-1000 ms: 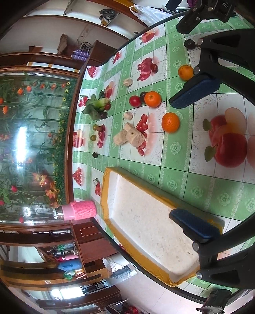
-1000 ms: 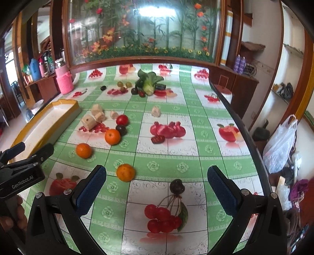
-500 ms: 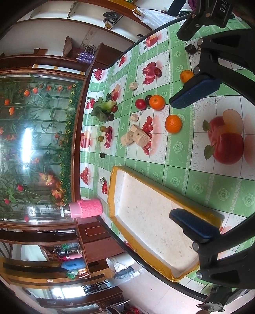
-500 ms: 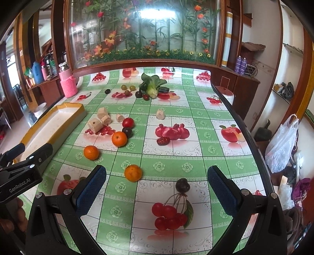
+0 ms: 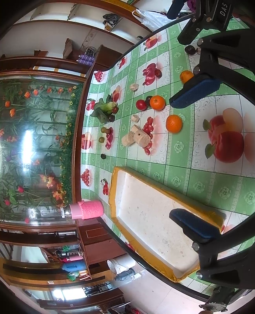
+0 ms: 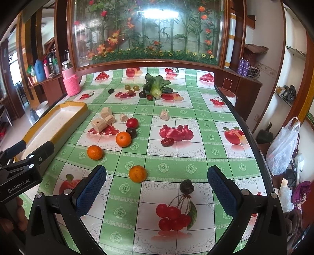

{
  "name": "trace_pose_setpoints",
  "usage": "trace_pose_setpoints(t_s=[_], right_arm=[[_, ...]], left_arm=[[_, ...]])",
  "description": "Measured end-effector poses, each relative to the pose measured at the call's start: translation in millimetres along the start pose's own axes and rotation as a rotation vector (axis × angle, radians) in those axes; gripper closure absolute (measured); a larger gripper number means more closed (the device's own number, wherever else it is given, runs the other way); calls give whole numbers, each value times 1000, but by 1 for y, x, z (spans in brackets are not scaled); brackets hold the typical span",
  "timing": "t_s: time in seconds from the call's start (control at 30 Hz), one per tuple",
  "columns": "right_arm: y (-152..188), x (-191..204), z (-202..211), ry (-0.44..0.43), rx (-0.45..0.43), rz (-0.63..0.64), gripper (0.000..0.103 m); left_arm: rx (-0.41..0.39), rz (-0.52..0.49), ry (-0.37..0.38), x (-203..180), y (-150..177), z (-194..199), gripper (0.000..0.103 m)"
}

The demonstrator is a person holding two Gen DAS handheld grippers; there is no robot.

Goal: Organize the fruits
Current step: 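Move both tools toward the oranges on the tablecloth, then grasp an orange with the right tool while the left tool grasps another orange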

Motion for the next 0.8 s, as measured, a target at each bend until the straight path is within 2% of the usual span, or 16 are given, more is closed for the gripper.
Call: trace_pose_setpoints(t_s=[0.17, 0.33, 0.43, 0.53, 0.6, 0.67, 0.73, 0.8], right_arm=[[13, -5, -16, 0, 52, 29, 0], [22, 1, -41, -56, 108, 58, 0], [22, 6, -60, -77, 147, 76, 6], [22, 12, -77, -102, 185, 93, 15], [23, 14, -88, -133, 214, 83, 25], [25, 15, -97, -184, 246, 62, 50], [27, 16, -101, -215, 253, 52, 61], [26, 17, -98, -239, 241, 62, 66]], left_arm=[[7, -27, -44, 12, 2, -5, 0], [38, -38, -69, 24, 10, -14, 0], [63, -48, -62, 25, 15, -17, 0], [75, -66, -58, 25, 19, -18, 0], [80, -80, -58, 24, 20, -19, 0], [89, -90, -52, 22, 21, -20, 0], [96, -99, -44, 20, 21, -22, 0], [101, -111, -39, 16, 20, -24, 0]])
Point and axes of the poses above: each gripper's, at about its wrist camera, not at the fingertips, and z roughly against the way its jaws point, x to its left, y to its underside, the point moved 5 cm from there along -z, roughly the way its jaws point, and after that the axes turned 4 degrees about -y, right-handed, at the moved point
